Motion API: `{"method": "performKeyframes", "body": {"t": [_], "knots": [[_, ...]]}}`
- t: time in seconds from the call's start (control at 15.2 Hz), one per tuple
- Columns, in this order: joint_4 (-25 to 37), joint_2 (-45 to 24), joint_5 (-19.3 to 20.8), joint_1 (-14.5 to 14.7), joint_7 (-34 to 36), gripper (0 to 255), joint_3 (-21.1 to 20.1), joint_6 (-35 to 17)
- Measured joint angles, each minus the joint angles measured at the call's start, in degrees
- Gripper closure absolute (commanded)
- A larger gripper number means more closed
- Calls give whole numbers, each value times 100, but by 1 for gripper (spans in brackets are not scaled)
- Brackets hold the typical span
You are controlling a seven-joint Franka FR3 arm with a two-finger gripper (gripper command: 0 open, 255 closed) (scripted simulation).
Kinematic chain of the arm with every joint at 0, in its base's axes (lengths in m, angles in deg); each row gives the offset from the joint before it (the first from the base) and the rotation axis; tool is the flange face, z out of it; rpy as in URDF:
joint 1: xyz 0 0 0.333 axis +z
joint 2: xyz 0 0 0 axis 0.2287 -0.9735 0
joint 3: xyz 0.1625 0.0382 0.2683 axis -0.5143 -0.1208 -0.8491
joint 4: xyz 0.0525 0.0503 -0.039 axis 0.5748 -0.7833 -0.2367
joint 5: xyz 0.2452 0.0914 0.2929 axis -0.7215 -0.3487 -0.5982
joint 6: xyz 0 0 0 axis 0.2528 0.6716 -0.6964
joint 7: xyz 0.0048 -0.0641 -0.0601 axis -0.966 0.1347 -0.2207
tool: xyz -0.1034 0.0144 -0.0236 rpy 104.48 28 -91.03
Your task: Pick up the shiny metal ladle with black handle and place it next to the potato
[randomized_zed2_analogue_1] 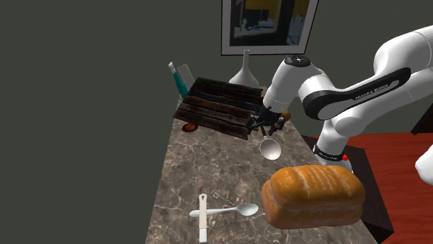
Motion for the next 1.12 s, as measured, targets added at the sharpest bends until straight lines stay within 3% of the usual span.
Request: {"method": "performKeyframes", "body": {"t": [0.07, 0.13, 0.79, 1.12], "knots": [[-1, -1, 0, 0, 0, 0, -1, -1], [-1, -1, 0, 0, 0, 255, -1, -1], [17, 4, 3, 0, -4, 255, 1, -22], [224, 117, 57, 5, -47, 255, 129, 333]]}}
